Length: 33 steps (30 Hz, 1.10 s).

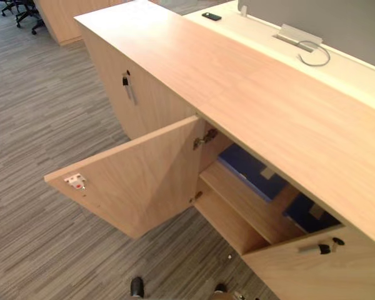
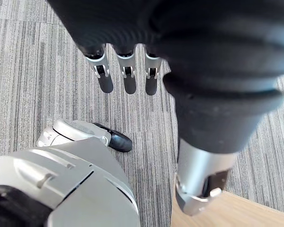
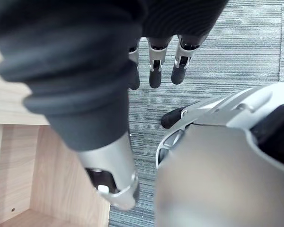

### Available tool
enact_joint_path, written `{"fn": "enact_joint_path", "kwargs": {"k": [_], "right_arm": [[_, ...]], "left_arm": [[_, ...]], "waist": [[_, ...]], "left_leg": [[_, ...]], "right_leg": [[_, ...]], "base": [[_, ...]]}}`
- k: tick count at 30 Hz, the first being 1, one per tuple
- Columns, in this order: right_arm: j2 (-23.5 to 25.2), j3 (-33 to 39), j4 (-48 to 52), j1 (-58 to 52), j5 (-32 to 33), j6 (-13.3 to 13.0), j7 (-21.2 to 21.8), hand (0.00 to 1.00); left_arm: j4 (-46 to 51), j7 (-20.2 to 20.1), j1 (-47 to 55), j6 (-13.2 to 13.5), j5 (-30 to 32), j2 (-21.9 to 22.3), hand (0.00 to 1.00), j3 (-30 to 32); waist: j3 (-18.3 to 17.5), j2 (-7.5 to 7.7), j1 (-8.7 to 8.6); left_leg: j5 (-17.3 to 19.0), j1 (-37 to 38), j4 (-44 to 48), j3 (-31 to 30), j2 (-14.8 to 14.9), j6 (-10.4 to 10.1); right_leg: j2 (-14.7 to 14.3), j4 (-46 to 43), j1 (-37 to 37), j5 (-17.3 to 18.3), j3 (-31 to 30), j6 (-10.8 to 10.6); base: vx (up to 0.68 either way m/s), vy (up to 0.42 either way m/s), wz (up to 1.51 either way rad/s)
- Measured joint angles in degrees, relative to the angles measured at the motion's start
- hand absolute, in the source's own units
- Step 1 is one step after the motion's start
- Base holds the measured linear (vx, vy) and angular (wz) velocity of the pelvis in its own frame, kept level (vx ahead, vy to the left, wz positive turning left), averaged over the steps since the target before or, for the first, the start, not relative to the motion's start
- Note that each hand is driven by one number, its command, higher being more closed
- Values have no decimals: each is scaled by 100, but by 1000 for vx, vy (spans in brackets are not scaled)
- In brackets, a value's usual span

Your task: Walk over to the cabinet, pick up the folder, carry it to the office cabinet, place the folder inside the office cabinet, then close the office cabinet door

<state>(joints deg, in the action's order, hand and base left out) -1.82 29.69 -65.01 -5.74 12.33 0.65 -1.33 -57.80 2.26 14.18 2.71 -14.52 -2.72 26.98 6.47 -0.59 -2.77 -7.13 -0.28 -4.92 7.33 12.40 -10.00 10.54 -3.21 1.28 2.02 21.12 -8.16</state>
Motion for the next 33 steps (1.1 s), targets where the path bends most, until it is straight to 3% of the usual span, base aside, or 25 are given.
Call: {"fn": "enact_joint_path", "kwargs": {"k": [8, 11, 16, 20, 22, 27, 33], "right_arm": [[10, -6, 1, -88, -3, -24, 2, 0], [7, -56, 5, -155, -3, -23, 6, 0], [6, -82, 20, -274, 0, -21, 108, 0], [1, -179, 37, -477, 0, -14, 144, 0], [-4, -180, 98, -575, -1, -14, 213, 0], [1, -229, 183, -700, -28, -28, 243, 0], [-5, -230, 184, -779, -228, -81, 235, 0]], "left_arm": [[608, 33, -228, 1, 85, -222, 0, 326], [674, 87, -504, 0, 532, -799, 0, 611], [791, 189, -1123, -87, 1504, -1663, 0, 557], [797, 195, -1639, -123, 2142, -2116, 0, -23], [936, 237, -1905, -118, 2783, -2314, 0, -737], [859, 280, -2301, -154, 3946, -2473, 0, -1807], [481, 294, -2308, -191, 4539, -2676, 0, -2691]], "waist": [[-68, -15, -20], [-158, -7, -40], [-234, -2, -59], [-337, -15, -81], [-353, -18, -95], [-366, -4, -167], [-369, 2, -142]], "left_leg": [[19, 56, 0, 170, 111, -24], [20, 65, 0, 202, 138, -25], [38, 135, 1, 302, 160, -40], [54, 136, 2, 359, 225, -62], [72, 141, 25, 385, 245, -80], [187, 136, 192, 471, 265, -108], [331, 104, 426, 494, 324, -149]], "right_leg": [[-122, 91, 2, -71, -144, 59], [-150, 105, 2, -79, -186, 70], [-179, 136, 12, -109, -272, 92], [-256, 198, -1, -137, -318, 120], [-278, 202, -8, -138, -366, 121], [-284, 201, -18, -140, -444, 127], [-310, 200, -10, -130, -480, 143]], "base": [[-13, 7, -11], [-18, 12, -5], [-18, 17, -10], [-13, 6, -8], [1, 6, -7], [-3, 11, -11], [-23, 7, -3]]}}
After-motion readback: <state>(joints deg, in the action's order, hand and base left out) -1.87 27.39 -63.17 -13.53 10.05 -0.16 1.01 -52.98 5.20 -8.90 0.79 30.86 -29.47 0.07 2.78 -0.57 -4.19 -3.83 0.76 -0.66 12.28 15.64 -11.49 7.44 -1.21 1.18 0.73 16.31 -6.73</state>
